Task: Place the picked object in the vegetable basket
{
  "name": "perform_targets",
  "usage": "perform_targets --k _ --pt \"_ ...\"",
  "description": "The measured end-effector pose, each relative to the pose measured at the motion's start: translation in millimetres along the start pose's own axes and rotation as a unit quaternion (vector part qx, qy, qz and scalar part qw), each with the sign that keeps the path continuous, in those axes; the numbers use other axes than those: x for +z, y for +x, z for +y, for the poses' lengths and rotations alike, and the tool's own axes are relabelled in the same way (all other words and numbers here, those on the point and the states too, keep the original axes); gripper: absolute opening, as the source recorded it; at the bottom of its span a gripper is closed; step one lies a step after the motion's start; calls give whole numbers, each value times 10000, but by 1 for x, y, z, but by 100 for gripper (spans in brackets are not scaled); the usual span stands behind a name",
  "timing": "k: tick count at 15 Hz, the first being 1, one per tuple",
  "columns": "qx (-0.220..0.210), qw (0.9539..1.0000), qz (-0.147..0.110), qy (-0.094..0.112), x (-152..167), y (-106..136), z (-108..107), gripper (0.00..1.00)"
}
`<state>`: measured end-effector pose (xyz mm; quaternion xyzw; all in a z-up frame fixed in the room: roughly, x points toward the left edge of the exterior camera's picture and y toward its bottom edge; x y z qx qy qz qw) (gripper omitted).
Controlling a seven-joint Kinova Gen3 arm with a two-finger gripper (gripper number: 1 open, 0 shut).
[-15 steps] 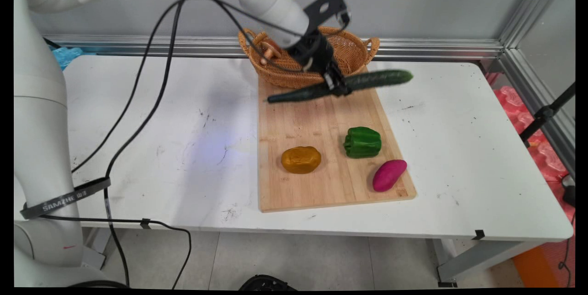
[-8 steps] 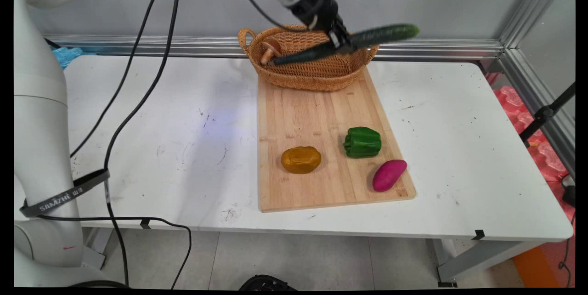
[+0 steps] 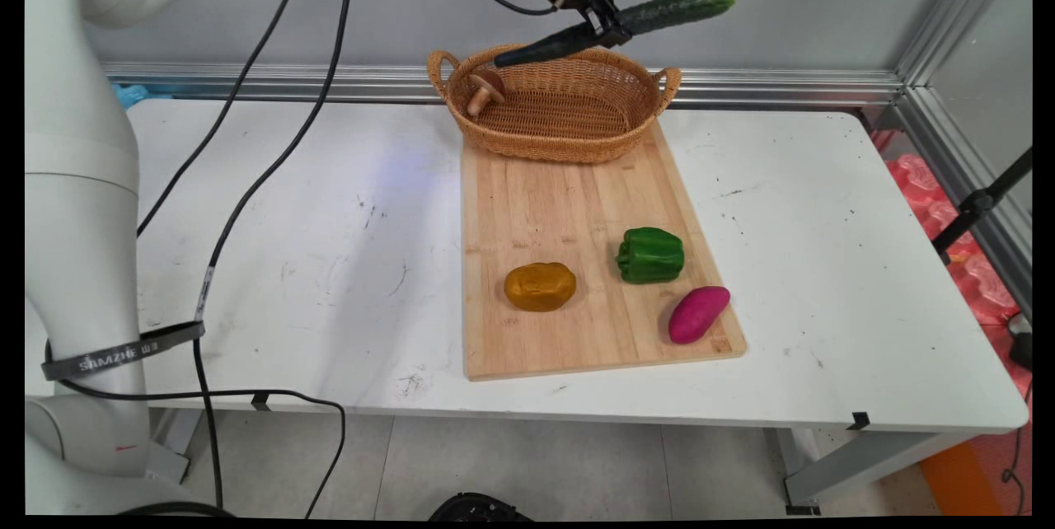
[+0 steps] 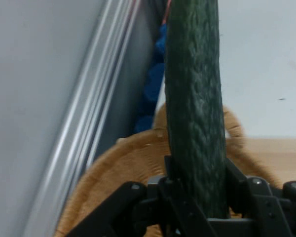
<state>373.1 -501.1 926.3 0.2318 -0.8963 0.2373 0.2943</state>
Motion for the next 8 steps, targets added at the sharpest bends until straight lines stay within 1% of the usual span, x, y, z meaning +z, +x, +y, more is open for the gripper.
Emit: perform_targets --k 4,8 --pt "9 9999 -76 106 20 -16 -22 0" --pt "-47 9998 -198 76 38 -38 -32 0"
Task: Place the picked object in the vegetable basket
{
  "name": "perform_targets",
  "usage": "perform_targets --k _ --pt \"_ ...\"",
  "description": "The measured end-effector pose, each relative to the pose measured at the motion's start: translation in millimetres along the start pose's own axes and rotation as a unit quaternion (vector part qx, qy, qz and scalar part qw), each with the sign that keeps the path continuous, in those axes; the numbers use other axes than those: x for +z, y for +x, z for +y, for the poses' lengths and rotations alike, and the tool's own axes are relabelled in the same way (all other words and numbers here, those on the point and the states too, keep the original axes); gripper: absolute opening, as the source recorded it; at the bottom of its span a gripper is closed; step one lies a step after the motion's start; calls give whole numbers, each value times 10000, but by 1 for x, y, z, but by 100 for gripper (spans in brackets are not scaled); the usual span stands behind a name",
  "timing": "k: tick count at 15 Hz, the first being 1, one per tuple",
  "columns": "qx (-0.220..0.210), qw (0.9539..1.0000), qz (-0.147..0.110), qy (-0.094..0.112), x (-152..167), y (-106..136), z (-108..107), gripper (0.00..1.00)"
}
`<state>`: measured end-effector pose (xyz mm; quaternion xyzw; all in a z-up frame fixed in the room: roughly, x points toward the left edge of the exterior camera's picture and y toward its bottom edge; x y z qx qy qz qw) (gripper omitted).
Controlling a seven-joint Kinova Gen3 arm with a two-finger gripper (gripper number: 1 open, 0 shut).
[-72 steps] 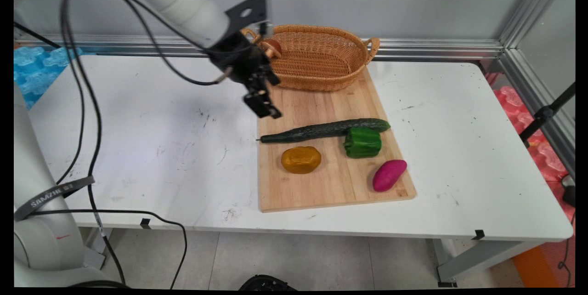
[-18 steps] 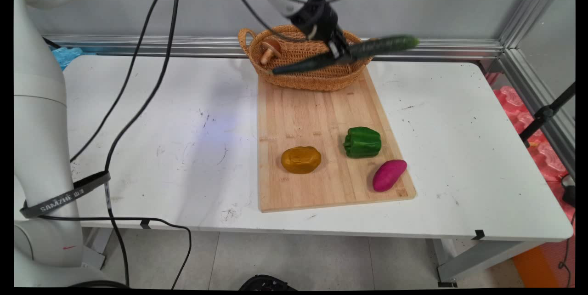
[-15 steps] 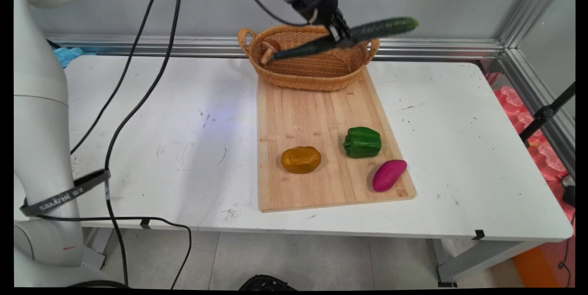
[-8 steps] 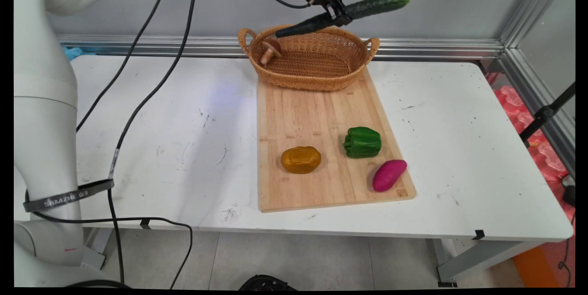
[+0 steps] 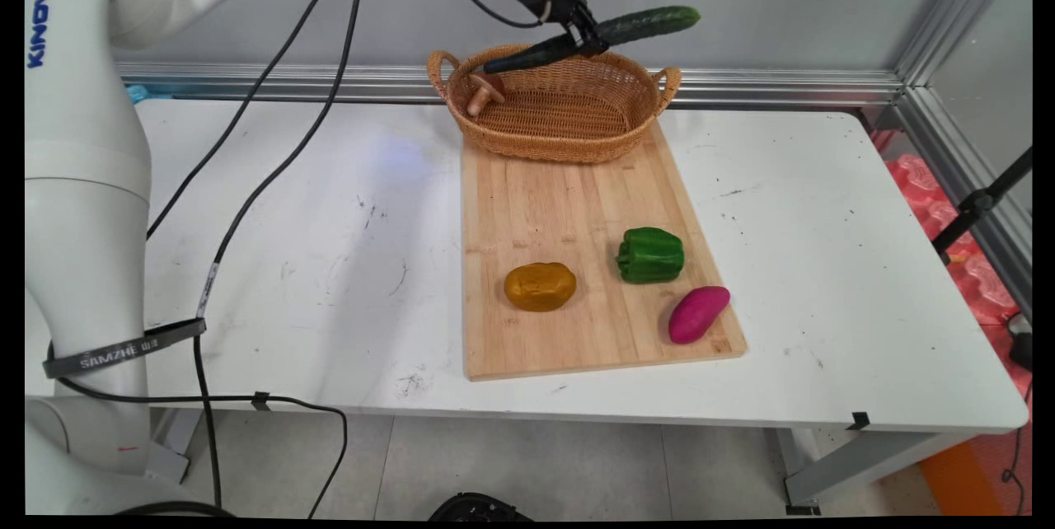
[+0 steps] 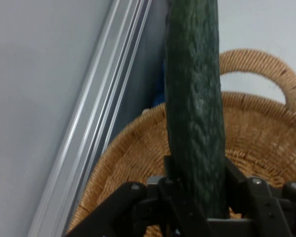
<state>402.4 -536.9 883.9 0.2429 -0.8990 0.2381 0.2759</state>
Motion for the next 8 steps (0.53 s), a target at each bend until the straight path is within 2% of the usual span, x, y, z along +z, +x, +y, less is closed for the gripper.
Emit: perform_targets --k 8 --pt "-88 9998 -159 -101 18 -27 -2 0"
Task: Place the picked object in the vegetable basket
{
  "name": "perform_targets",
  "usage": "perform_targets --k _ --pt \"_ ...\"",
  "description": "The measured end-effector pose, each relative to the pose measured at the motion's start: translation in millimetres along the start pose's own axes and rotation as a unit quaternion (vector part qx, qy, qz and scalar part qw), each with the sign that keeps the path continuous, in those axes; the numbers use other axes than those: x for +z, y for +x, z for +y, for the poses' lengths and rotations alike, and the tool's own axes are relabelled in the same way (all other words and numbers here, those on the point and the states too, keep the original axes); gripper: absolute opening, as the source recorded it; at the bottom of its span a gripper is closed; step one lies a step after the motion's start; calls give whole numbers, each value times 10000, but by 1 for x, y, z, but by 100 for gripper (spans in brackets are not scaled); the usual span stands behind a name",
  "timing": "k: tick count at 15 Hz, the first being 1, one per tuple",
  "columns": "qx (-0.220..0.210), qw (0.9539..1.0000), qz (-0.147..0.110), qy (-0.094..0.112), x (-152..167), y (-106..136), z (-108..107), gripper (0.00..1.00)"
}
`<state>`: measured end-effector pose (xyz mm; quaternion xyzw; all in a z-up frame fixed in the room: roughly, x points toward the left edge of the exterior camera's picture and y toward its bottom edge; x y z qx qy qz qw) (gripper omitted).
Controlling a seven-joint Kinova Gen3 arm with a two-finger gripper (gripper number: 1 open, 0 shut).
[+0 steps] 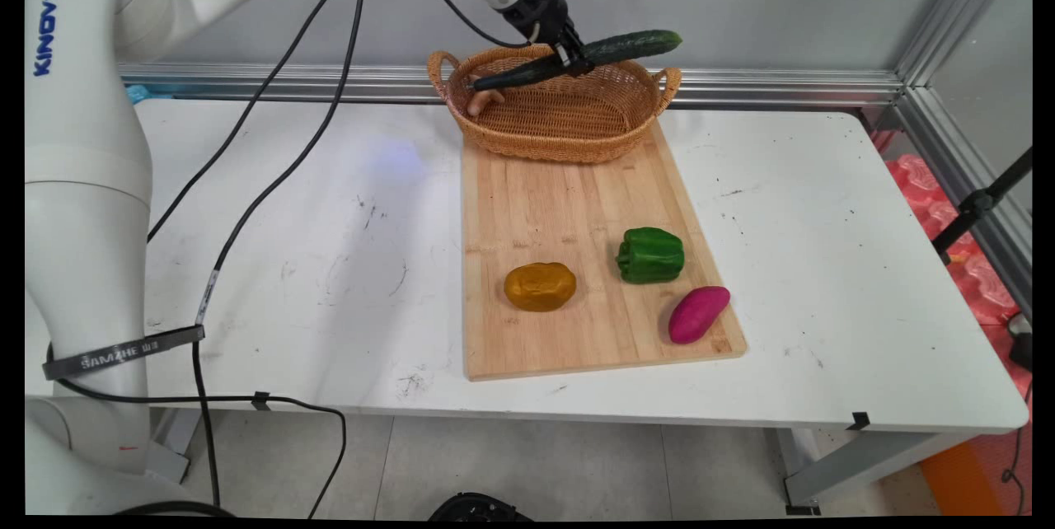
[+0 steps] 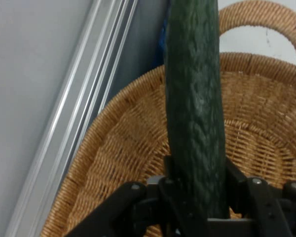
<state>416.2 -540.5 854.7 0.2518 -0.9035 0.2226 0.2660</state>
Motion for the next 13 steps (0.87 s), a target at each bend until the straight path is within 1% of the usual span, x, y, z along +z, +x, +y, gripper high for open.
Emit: perform_targets --k 6,7,13 --pt "-83 10000 -33 -28 5 -10 0 0" --pt "-90 9999 -37 -30 6 -12 0 100" --pt "-109 9999 -47 -36 3 -15 1 100"
